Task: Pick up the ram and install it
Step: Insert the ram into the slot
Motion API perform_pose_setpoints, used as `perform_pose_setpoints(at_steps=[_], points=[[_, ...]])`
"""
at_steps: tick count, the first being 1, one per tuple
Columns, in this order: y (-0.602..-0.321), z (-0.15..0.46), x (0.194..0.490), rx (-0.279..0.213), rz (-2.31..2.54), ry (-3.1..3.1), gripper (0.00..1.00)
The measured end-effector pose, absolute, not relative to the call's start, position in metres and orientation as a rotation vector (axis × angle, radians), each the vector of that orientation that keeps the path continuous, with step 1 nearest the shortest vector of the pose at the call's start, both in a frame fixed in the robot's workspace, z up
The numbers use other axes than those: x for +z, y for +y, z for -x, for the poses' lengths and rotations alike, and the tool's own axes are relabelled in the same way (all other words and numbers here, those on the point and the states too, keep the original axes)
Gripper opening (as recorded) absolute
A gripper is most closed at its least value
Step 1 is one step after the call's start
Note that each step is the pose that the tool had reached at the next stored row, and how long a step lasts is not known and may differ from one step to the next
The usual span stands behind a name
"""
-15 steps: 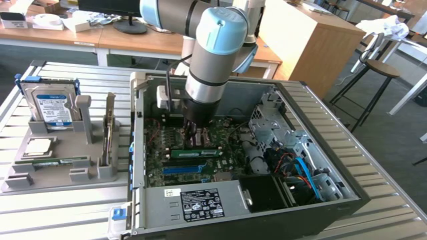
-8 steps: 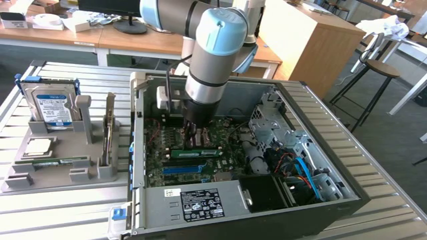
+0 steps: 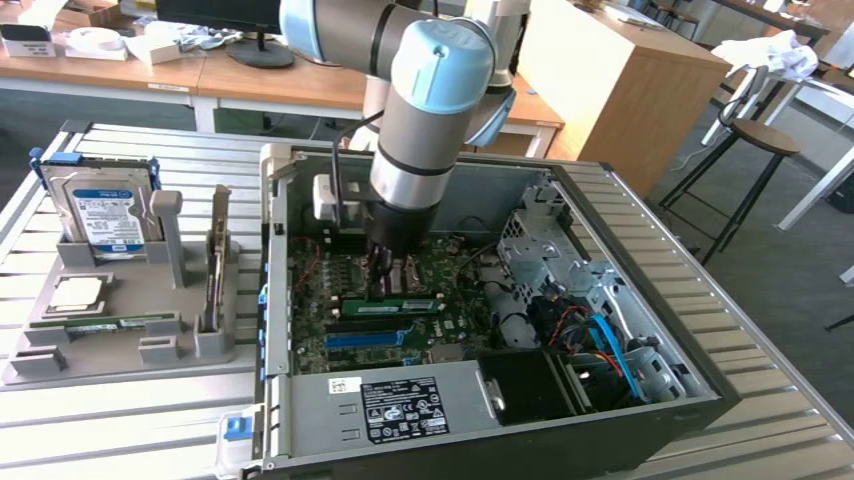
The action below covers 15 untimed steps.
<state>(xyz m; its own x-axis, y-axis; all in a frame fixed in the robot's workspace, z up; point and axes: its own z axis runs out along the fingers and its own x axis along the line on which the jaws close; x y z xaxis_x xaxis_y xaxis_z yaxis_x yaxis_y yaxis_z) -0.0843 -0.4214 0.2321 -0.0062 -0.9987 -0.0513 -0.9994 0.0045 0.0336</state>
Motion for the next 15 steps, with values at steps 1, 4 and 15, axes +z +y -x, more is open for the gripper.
perform_pose_setpoints(at_steps=[1,4,15], points=[[-0.4214,0.0844,0.2316,0.094,2.206,2.218,0.10],[-0.4215,0.0844,0.2313,0.094,2.206,2.218,0.10],[-0.4214,0.0843,0.2284,0.094,2.206,2.217,0.10]])
